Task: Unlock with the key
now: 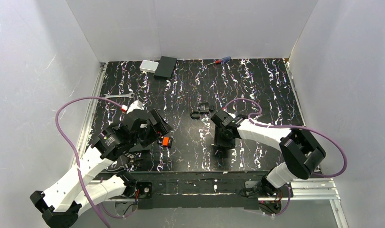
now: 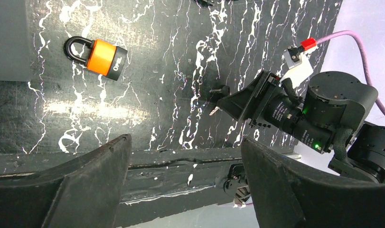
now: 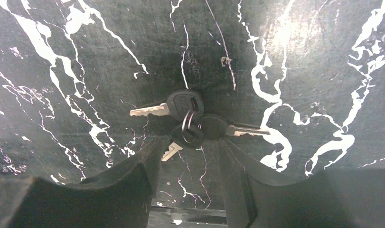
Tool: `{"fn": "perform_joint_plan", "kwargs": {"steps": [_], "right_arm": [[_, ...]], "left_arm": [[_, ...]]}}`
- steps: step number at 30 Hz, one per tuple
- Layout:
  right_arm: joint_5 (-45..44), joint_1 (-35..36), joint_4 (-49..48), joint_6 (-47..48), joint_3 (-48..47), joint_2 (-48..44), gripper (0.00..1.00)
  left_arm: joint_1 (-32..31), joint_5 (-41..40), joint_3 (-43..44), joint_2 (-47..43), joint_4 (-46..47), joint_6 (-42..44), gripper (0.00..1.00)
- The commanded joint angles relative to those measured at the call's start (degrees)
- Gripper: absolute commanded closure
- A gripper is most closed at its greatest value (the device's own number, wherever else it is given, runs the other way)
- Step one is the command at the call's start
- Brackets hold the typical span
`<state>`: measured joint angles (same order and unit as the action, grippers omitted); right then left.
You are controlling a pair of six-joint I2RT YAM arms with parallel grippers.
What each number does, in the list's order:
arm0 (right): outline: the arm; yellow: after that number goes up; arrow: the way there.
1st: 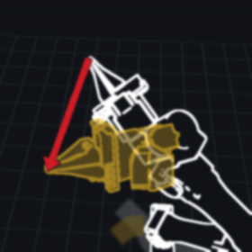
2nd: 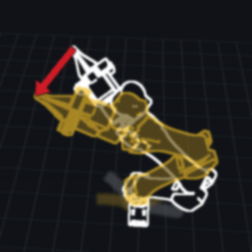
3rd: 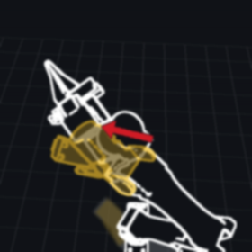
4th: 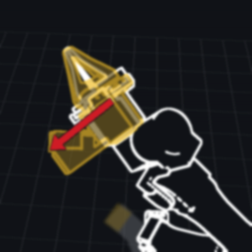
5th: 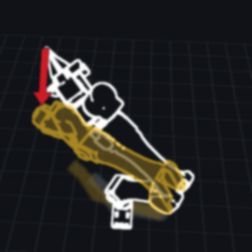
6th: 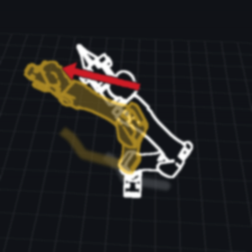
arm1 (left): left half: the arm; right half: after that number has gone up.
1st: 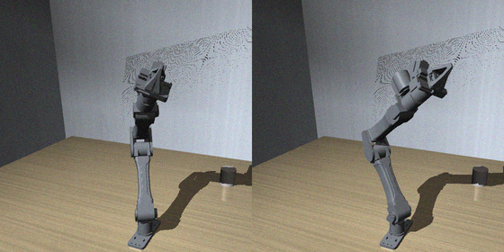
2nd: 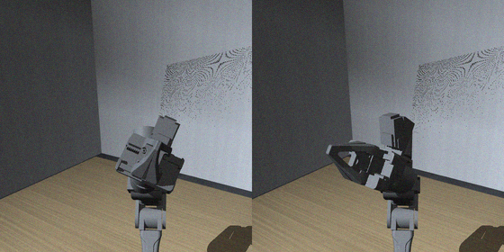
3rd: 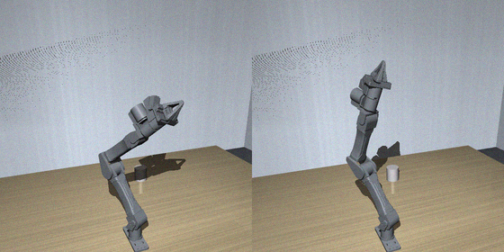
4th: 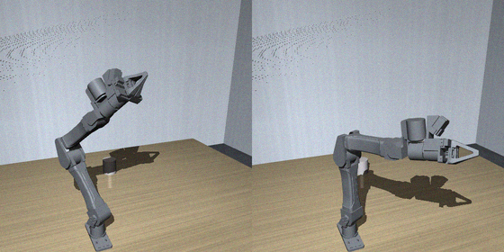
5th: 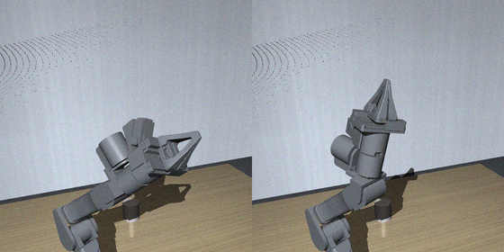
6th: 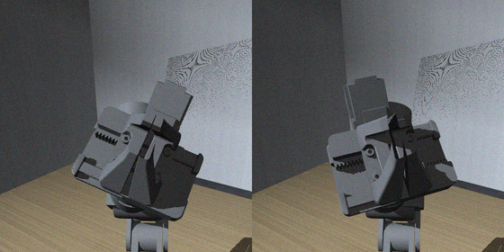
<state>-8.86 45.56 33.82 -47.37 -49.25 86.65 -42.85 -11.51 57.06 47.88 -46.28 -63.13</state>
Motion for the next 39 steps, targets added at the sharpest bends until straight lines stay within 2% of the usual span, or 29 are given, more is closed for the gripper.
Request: {"fn": "perform_joint_plan", "kwargs": {"steps": [1,6,9,13,15,21,39], "right_arm": [[0.2,0.1,-0.9,0.5,-2.1,1.7,0.45],[-2.6,0.1,1.4,0.8,-3.5,3.8,0.46],[-2.9,0.1,1.9,1.2,-3.7,5.6,0.51],[-3.3,0.2,1.7,2.1,-3.3,7.7,0.69],[-3.4,0.2,1.9,2.6,-3.4,8.1,0.74],[-3.6,0.2,3.7,3.6,-5.1,7.9,0.99],[-2.0,0.2,7.6,5.6,-10.5,1.3,0.99]], "left_arm": [[0.4,-0.4,-0.5,-0.5,-0.2,-0.3,0.17],[0.4,-0.2,0.0,-0.5,-0.6,-0.2,0.18],[0.4,-0.3,-0.4,-0.7,-0.7,-0.3,0.18],[0.3,-0.3,-0.5,-0.6,-0.7,-0.3,0.18],[0.3,-0.3,-0.5,-0.5,-0.7,-0.3,0.18],[0.3,-0.8,-0.8,0.0,-0.4,0.2,0.18],[0.3,-0.5,-1.7,0.9,0.9,-0.2,0.18]]}}
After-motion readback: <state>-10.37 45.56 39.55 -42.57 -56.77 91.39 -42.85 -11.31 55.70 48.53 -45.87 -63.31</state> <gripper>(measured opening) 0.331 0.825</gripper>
